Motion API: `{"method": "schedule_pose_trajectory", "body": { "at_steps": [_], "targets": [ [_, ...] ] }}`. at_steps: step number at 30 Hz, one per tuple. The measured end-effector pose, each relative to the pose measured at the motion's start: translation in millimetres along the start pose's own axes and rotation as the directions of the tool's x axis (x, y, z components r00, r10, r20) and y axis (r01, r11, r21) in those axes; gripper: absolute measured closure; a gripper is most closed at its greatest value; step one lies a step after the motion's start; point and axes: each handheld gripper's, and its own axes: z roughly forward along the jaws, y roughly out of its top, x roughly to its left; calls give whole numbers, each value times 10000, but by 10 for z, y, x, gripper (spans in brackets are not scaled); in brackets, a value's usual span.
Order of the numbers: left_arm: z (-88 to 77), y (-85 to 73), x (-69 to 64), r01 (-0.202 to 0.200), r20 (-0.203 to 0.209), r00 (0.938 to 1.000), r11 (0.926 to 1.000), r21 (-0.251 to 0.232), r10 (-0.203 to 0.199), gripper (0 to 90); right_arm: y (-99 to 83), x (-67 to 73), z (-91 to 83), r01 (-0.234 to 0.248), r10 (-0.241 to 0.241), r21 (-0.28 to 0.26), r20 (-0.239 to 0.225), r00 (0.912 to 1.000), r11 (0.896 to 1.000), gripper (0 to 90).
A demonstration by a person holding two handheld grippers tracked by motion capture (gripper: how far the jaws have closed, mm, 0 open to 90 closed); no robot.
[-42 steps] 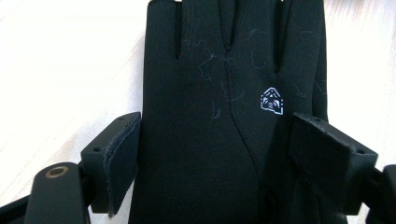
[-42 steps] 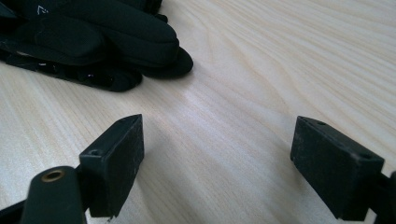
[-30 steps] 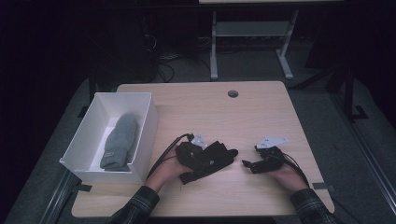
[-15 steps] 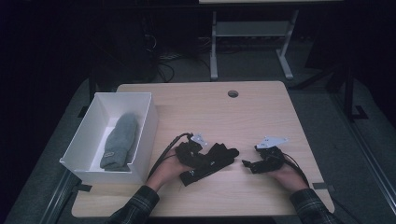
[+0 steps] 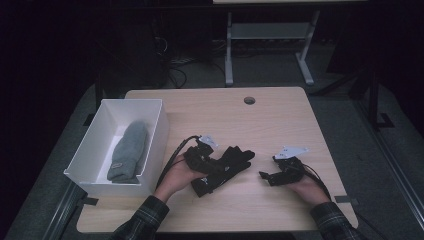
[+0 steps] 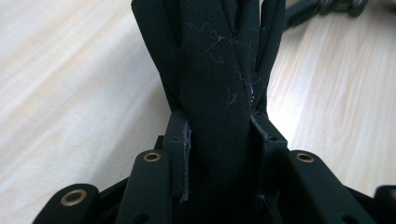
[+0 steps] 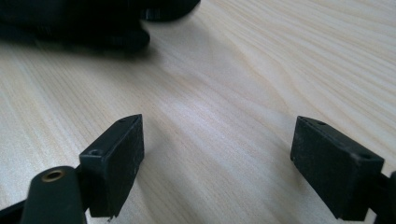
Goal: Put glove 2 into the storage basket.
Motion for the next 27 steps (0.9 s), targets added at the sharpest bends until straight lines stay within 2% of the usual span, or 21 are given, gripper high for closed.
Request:
{"method": "schedule_pose_trajectory", "body": {
  "at_steps": [5,12,16,18,19,20,26,27],
  "targets": [
    [-199,147,-34,91,-232,9997,9996,-263,-97,645,-1,1,1,-11,11,-26,-3,10000,10000,174],
    [-509,312,-16,41,-586,9983,9994,-336,-61,645,0,0,2,-3,2,-28,-9,10000,10000,175],
    [-678,372,11,220,-664,9975,9986,-478,-251,645,0,1,1,-19,19,-19,-12,10000,10000,174],
    [-772,396,37,159,-739,9971,9986,-508,-196,645,0,2,2,-34,34,-39,-19,10000,10000,174],
    [-811,407,39,293,-774,9964,9975,-648,-342,645,0,2,2,-36,36,-41,-14,10000,10000,174],
    [-861,419,52,235,-817,9962,9974,-677,-290,645,0,2,2,-36,36,-37,-19,10000,10000,174],
    [-1149,453,119,303,-1227,9916,9956,-885,-411,644,1,4,1,-59,59,-29,-26,10000,10000,174],
    [-1193,450,129,425,-1239,9908,9944,-971,-545,645,0,3,1,-51,51,-31,-24,10000,10000,174]
  ]
}}
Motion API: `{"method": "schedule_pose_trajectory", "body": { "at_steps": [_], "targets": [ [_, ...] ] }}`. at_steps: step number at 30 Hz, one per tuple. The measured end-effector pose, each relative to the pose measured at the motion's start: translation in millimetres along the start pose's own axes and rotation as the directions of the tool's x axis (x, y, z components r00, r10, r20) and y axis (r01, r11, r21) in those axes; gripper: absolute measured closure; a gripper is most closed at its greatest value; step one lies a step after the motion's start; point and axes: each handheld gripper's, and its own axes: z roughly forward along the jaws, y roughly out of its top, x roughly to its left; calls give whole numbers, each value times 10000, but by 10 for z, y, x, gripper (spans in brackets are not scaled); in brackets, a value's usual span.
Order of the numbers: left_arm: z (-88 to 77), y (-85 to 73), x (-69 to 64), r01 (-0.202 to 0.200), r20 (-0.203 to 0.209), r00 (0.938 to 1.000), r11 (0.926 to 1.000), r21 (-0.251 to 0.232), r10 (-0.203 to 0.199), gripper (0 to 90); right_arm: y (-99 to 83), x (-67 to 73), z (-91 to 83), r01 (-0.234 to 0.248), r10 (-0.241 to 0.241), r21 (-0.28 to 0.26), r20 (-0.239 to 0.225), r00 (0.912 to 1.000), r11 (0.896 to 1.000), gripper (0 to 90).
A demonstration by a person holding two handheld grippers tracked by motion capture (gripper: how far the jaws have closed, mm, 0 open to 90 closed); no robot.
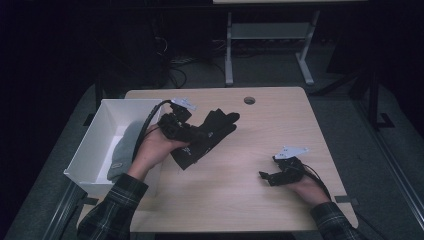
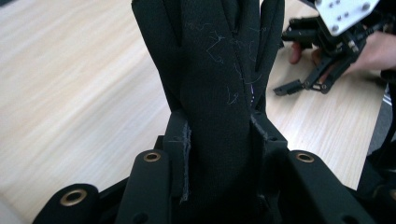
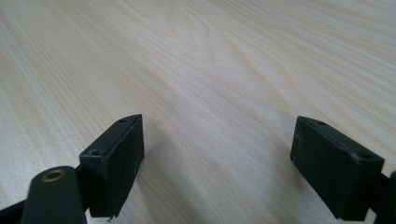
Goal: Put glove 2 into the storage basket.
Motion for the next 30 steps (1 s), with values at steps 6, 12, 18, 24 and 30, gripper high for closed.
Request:
{"method": "schedule_pose_trajectory", "body": {
  "at_steps": [6,12,18,24,30],
  "targets": [
    [-257,-40,157,401,-349,9986,9990,-193,-408,645,-1,-3,1,35,-35,0,14,10000,10000,175],
    [-509,-145,337,892,-905,9915,9946,-521,-937,645,-1,-3,1,44,-44,3,15,10000,10000,174],
    [-764,-308,528,1429,-1396,9781,9857,-897,-1545,645,-1,-3,1,43,-43,-3,14,10000,10000,174],
    [-959,-489,681,1928,-1874,9593,9749,-1117,-2112,644,-1,-3,1,40,-40,0,17,10000,10000,175],
    [-1112,-694,824,2518,-2463,9296,9605,-1184,-2741,644,-1,-3,1,43,-43,-2,19,10000,10000,175]
  ]
}}
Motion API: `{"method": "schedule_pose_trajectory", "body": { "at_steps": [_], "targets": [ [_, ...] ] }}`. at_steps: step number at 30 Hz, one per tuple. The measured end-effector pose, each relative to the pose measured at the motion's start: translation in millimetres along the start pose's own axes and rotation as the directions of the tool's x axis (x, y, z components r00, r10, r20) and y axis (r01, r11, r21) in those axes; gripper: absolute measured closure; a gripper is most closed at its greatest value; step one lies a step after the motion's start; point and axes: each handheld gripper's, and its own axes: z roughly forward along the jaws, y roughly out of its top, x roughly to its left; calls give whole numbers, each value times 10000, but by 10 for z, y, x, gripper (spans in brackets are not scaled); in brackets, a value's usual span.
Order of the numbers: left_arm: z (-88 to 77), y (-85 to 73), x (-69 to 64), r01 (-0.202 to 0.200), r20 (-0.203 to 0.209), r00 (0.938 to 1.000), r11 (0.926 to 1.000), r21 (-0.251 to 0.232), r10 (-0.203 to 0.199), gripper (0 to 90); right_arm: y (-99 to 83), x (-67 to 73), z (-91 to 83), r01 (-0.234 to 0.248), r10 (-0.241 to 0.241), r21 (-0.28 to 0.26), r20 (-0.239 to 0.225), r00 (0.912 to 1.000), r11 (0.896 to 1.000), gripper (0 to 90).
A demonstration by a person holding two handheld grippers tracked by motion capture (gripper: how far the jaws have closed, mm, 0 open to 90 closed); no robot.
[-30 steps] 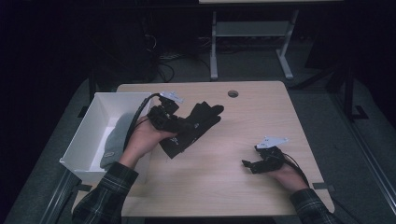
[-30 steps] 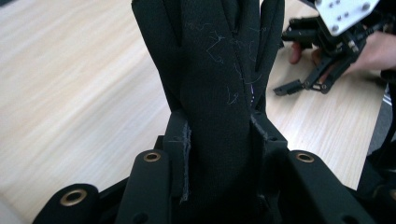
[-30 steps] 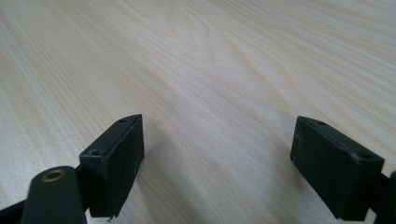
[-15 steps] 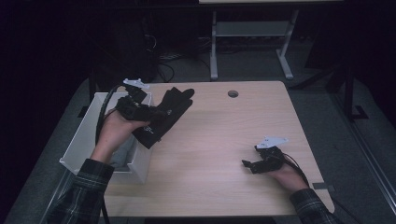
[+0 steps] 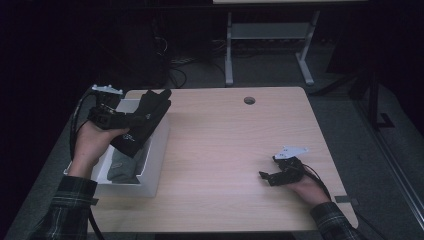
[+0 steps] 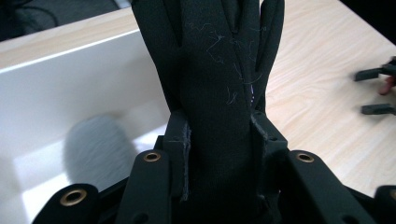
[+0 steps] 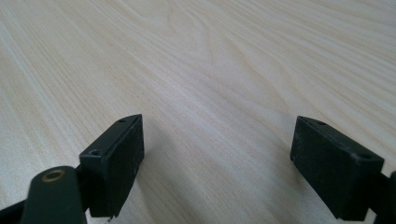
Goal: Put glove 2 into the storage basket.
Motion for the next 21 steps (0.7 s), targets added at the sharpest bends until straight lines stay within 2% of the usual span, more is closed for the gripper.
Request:
{"method": "schedule_pose_trajectory", "body": {
  "at_steps": [4,7,10,12,15,18,21],
  "targets": [
    [-36,-128,156,464,-492,9977,9988,132,-457,644,0,-1,-1,12,-12,16,-1,10000,10000,175],
    [-21,-241,275,830,-882,9929,9960,332,-798,643,1,-2,0,17,-17,12,15,10000,10000,175],
    [17,-335,370,1238,-950,9883,9915,410,-1195,643,1,-1,0,7,-7,18,23,10000,10000,175],
    [55,-398,425,1577,-1039,9829,9862,498,-1519,643,2,1,0,-27,26,34,19,10000,10000,175],
    [115,-481,477,1876,-1148,9770,9804,601,-1800,642,2,0,1,-8,8,18,29,10000,10000,175],
    [180,-547,517,2108,-1189,9720,9756,617,-2025,641,3,-3,3,12,-12,3,43,10000,10000,175],
    [267,-600,547,2207,-1169,9705,9721,794,-2108,639,3,-3,3,6,-6,4,45,10000,10000,175]
  ]
}}
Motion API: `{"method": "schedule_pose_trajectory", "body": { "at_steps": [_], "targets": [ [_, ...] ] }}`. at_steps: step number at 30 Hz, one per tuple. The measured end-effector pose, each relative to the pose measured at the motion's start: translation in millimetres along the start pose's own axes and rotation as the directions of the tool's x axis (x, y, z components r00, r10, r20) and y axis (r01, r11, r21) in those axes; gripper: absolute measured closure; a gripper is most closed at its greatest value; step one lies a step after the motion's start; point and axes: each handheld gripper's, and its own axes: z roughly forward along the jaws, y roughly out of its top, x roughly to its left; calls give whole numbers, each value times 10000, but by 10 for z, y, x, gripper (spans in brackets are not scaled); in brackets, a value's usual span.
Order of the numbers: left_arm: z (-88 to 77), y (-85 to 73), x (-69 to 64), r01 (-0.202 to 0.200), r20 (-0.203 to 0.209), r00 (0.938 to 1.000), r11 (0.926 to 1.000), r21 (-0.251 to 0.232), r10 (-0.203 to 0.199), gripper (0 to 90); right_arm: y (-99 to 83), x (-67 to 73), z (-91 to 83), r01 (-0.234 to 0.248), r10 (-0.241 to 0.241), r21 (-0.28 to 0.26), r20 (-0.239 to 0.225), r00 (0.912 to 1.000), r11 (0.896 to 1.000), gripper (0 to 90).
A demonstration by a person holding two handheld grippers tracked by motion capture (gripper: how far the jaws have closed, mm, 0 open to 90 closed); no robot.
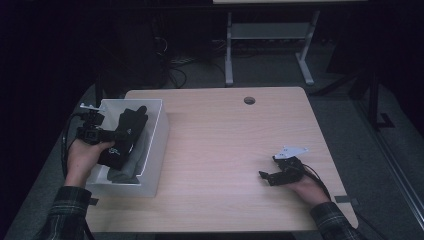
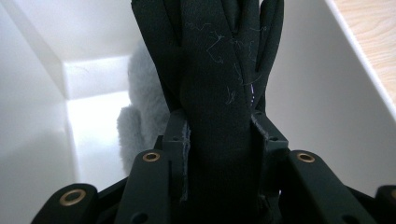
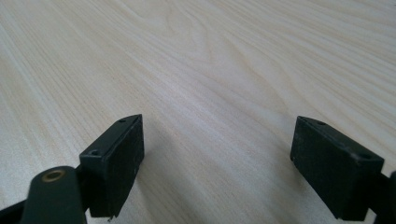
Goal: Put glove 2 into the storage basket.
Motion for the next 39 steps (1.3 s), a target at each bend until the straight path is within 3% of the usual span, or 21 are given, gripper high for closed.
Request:
{"method": "schedule_pose_trajectory", "body": {
  "at_steps": [7,15,23,27,32,39],
  "targets": [
    [249,-82,54,85,-295,9995,9989,467,-72,617,0,0,0,-7,7,6,-3,10000,10000,175],
    [436,-138,12,-242,-651,9974,9960,858,298,570,0,0,0,1,-1,0,0,10000,10000,175],
    [376,-69,10,-580,-859,9942,9958,709,640,368,0,1,0,-11,11,7,-3,10000,10000,175],
    [295,-13,16,-653,-1069,9919,9974,296,681,269,0,0,0,1,-1,1,0,10000,10000,175],
    [198,42,24,-748,-1028,9919,9972,17,746,236,0,0,0,2,-2,-1,0,10000,10000,175],
    [72,153,-133,-1232,-636,9907,9914,-448,1202,200,0,0,0,6,-6,0,1,10000,10000,175]
  ]
}}
